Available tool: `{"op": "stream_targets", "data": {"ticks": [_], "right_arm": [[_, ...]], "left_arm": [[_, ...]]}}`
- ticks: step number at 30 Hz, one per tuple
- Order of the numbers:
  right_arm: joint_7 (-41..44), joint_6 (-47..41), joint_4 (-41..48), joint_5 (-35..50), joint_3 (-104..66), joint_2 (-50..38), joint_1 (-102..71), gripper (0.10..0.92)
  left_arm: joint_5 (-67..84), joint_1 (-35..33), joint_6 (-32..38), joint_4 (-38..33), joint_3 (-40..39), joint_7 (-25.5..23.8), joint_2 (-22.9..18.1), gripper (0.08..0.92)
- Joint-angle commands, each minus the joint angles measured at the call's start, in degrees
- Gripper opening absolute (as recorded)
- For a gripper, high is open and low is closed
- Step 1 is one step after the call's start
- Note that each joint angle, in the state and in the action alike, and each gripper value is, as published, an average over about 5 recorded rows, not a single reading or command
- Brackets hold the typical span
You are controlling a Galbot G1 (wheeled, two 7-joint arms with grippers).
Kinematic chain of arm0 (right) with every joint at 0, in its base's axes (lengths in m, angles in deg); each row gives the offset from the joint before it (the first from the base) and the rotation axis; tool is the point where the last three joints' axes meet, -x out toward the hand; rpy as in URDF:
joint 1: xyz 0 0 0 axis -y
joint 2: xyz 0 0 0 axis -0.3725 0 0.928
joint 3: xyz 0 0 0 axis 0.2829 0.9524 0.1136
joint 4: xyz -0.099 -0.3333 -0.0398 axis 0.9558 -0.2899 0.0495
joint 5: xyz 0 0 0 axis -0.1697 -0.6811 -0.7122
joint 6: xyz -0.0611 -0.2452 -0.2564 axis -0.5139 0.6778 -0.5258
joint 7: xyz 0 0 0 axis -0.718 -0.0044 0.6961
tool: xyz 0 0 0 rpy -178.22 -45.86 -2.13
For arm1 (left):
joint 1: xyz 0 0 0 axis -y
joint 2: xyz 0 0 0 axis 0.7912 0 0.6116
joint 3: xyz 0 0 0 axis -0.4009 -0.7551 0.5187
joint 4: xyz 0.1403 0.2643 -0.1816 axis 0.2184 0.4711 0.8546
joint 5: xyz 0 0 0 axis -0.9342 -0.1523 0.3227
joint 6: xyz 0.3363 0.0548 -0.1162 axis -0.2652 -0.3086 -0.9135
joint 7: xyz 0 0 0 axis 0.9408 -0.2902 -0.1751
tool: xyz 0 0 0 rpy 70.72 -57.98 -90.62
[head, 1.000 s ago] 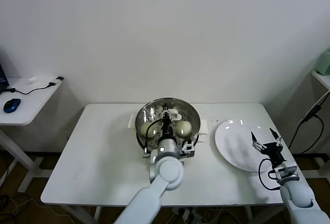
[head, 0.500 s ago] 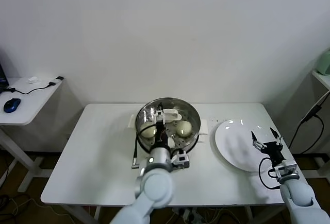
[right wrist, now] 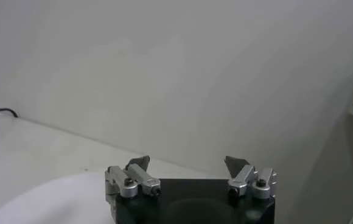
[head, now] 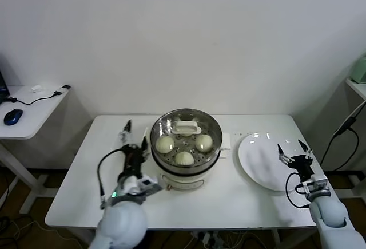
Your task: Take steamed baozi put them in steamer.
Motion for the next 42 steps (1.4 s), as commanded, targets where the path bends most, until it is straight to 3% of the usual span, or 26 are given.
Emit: {"op": "stream_targets", "data": {"ticks": [1,8,15,42], "right_arm": [[-0.2,-4.7,-6.0,0.2,-0.6,1.6,-0.4,0.823],[0.0,-6.1,-7.6,-1.2,-0.4,2.6,-1.2,0.823],[0.2,-6.3,-8.6,-0.6,-0.6,2.1,-2.1,0.823],[3.3,-8.3,-11.5,2.0,-2.5,2.0,-4.9,0.823]], "left_arm": [[57.2,-18.0,32.9,-4.4,34.1,11.8,-2.9,0.823],[66.3,-20.4,41.2,0.5,38.1,7.3,-7.5,0.823],[65.9,-20.4,44.6,3.8,37.4,5.3,-10.4,0.823],[60.9,-20.3,44.2,4.0,35.0,4.2,-10.3,0.823]]}}
